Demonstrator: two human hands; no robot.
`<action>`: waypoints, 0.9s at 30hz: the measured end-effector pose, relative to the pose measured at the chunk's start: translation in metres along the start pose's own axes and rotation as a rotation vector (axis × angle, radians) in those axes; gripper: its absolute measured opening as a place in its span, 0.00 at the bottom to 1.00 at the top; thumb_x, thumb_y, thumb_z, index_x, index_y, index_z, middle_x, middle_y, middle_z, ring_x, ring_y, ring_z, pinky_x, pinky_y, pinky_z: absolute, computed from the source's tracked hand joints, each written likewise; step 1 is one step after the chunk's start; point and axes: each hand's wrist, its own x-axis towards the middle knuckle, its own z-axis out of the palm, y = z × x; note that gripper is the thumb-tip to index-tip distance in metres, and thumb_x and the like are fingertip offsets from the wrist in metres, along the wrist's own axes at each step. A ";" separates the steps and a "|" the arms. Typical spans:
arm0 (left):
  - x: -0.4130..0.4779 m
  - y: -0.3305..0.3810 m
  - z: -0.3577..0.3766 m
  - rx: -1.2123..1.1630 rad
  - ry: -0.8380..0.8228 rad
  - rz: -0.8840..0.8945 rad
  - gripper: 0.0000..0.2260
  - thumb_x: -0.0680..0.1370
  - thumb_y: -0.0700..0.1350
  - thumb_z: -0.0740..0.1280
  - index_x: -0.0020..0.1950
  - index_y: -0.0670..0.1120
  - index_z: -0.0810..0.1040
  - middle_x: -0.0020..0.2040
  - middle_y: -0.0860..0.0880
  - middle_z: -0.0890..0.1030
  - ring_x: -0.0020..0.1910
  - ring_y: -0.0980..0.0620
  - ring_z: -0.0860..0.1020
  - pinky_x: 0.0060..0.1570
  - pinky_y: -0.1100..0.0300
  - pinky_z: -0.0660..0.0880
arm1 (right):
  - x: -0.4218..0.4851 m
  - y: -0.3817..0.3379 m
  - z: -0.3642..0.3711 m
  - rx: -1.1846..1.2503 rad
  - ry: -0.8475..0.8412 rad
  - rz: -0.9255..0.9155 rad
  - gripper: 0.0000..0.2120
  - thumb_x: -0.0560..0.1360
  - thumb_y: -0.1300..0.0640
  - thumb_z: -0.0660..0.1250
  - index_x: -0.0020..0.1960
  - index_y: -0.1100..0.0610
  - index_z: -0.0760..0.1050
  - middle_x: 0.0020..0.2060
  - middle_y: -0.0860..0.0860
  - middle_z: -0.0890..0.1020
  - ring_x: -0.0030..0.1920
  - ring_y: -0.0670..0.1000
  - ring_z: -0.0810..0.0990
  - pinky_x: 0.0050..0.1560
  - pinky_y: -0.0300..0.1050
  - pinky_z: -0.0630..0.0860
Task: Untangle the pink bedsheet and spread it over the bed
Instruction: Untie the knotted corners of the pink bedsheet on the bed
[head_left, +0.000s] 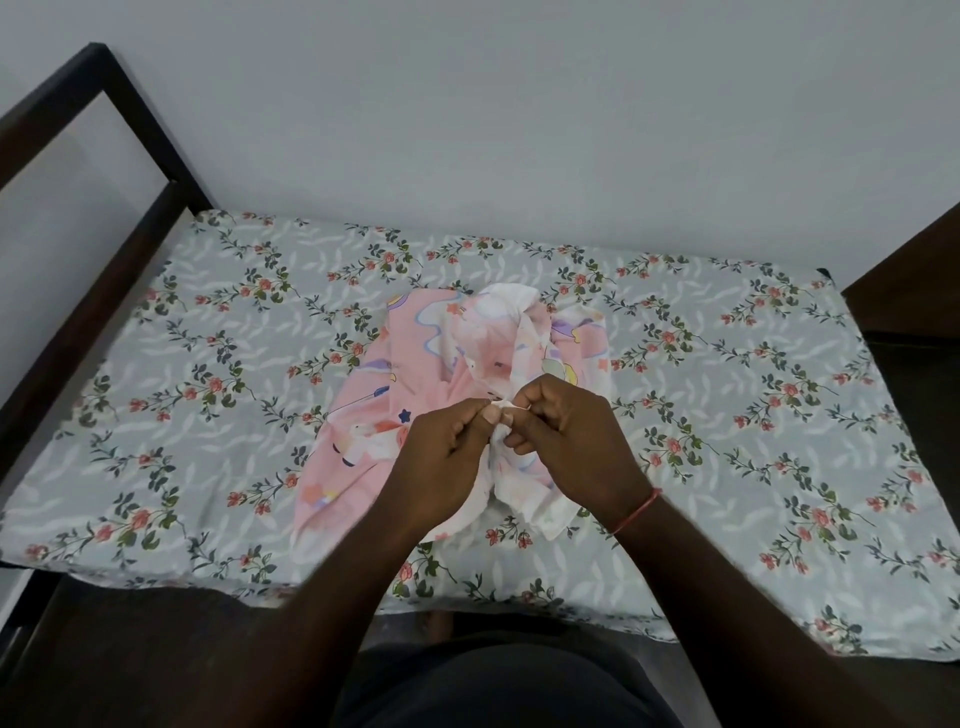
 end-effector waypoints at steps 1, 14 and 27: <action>-0.001 0.000 -0.001 0.029 -0.010 0.003 0.18 0.78 0.55 0.58 0.47 0.42 0.80 0.40 0.44 0.82 0.41 0.44 0.79 0.44 0.44 0.76 | -0.001 0.001 0.001 -0.007 0.001 -0.005 0.04 0.76 0.60 0.67 0.44 0.60 0.76 0.34 0.54 0.84 0.34 0.48 0.84 0.39 0.42 0.81; -0.025 0.012 0.020 0.131 0.198 -0.196 0.10 0.80 0.39 0.62 0.39 0.47 0.69 0.36 0.48 0.76 0.34 0.46 0.79 0.30 0.50 0.80 | 0.034 0.026 -0.024 -0.592 -0.369 -0.474 0.07 0.71 0.50 0.69 0.44 0.52 0.76 0.49 0.47 0.79 0.55 0.50 0.72 0.52 0.46 0.68; -0.044 0.026 0.072 0.099 0.316 -0.112 0.06 0.78 0.46 0.62 0.45 0.47 0.76 0.38 0.53 0.78 0.37 0.48 0.80 0.37 0.47 0.79 | 0.108 0.039 -0.009 -1.015 -1.244 -0.513 0.04 0.72 0.58 0.70 0.44 0.52 0.75 0.44 0.53 0.79 0.45 0.54 0.76 0.45 0.42 0.68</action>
